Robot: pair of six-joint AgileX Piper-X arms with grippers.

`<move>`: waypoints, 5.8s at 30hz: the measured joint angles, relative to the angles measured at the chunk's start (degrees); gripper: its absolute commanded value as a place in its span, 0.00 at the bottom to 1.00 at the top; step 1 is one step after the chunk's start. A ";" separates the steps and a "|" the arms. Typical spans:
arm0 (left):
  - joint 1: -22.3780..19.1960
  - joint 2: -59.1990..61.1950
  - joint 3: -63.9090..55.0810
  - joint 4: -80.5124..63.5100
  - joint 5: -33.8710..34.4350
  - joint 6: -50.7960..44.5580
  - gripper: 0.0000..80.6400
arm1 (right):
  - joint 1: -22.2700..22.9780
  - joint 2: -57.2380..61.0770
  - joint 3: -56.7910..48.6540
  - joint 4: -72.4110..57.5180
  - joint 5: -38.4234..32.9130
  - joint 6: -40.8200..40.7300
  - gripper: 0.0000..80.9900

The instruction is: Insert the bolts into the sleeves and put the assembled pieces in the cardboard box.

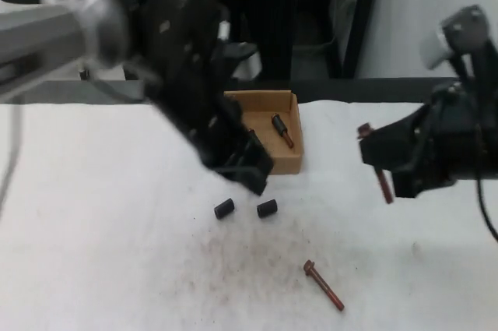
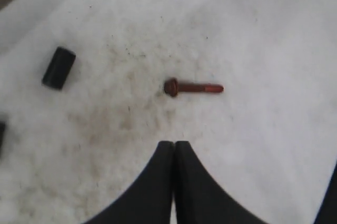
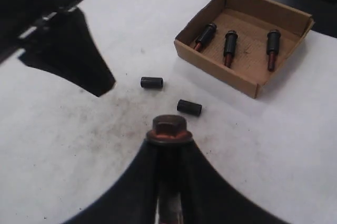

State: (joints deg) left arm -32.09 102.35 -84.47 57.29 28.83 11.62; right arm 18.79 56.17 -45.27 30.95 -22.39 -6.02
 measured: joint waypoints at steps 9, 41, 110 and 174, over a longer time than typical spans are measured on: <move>-3.62 16.37 -16.10 11.49 -8.35 9.12 0.00 | -5.62 -4.64 2.44 0.41 -0.44 0.05 0.01; -5.30 22.80 -17.95 2.25 -26.40 25.27 0.50 | -6.55 -5.00 3.87 3.38 -6.09 1.13 0.01; -4.87 26.15 -17.67 0.21 -27.00 25.27 0.50 | -6.55 -5.10 10.53 2.92 -6.25 1.59 0.01; -2.73 -55.94 63.80 -83.02 1.01 -27.81 0.00 | 16.04 -5.11 10.76 -63.26 -8.84 24.71 0.01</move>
State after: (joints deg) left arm -34.81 46.40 -20.67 -25.73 29.84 -16.19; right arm 34.83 51.05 -34.51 -32.31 -31.23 18.68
